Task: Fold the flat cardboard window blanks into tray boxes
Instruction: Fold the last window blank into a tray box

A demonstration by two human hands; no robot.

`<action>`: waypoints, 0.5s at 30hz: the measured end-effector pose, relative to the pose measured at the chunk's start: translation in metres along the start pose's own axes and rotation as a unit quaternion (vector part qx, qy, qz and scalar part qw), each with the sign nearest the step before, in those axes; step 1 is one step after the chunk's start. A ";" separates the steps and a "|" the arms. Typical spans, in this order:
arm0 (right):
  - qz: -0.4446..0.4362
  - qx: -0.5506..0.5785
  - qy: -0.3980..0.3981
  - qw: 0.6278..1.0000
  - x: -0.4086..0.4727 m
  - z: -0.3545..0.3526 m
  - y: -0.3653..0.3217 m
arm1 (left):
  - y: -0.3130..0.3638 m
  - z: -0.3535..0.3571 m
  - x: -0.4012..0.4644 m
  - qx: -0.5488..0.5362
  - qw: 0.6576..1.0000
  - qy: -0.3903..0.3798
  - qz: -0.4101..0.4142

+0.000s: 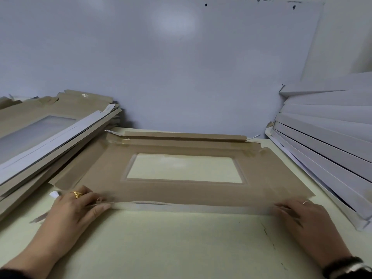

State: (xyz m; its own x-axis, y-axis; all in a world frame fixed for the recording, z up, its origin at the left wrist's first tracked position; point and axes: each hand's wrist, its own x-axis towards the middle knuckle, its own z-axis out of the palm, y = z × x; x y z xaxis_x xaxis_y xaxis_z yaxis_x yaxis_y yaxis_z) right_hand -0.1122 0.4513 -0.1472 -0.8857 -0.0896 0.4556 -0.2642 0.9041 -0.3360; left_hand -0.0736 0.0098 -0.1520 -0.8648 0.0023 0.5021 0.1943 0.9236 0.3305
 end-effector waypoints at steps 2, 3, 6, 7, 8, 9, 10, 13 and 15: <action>0.019 -0.017 0.023 0.999 0.004 0.000 -0.003 | 0.004 -0.001 0.002 0.015 1.000 0.011 -0.014; 0.026 -0.032 0.034 0.999 0.006 0.001 -0.003 | 0.006 0.000 0.003 0.015 0.999 0.015 -0.027; 0.041 -0.067 0.049 0.996 0.012 0.009 -0.004 | 0.011 0.003 0.008 -0.002 0.997 0.031 -0.073; 0.045 -0.078 0.049 0.995 0.013 0.012 -0.003 | 0.011 0.005 0.010 -0.004 0.996 0.030 -0.085; 0.048 -0.090 0.042 0.994 0.015 0.015 -0.002 | 0.011 0.007 0.012 -0.001 0.995 0.029 -0.097; 0.048 -0.106 0.037 0.993 0.017 0.018 0.000 | 0.010 0.009 0.014 0.007 0.994 0.026 -0.108; 0.043 -0.122 0.029 0.991 0.019 0.020 0.003 | 0.009 0.010 0.016 0.020 0.993 0.023 -0.115; 0.007 -0.135 -0.015 0.991 0.023 0.025 0.008 | 0.006 0.016 0.021 0.085 0.990 -0.024 -0.106; 0.006 -0.120 -0.063 0.991 0.025 0.025 0.007 | 0.005 0.017 0.024 0.119 0.984 -0.073 -0.112</action>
State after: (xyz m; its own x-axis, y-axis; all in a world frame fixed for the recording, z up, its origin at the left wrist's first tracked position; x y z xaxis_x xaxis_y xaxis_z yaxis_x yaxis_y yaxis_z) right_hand -0.1458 0.4450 -0.1585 -0.9331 -0.1162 0.3404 -0.1688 0.9772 -0.1290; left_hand -0.1017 0.0206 -0.1518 -0.9341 -0.1720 0.3127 -0.1068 0.9708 0.2149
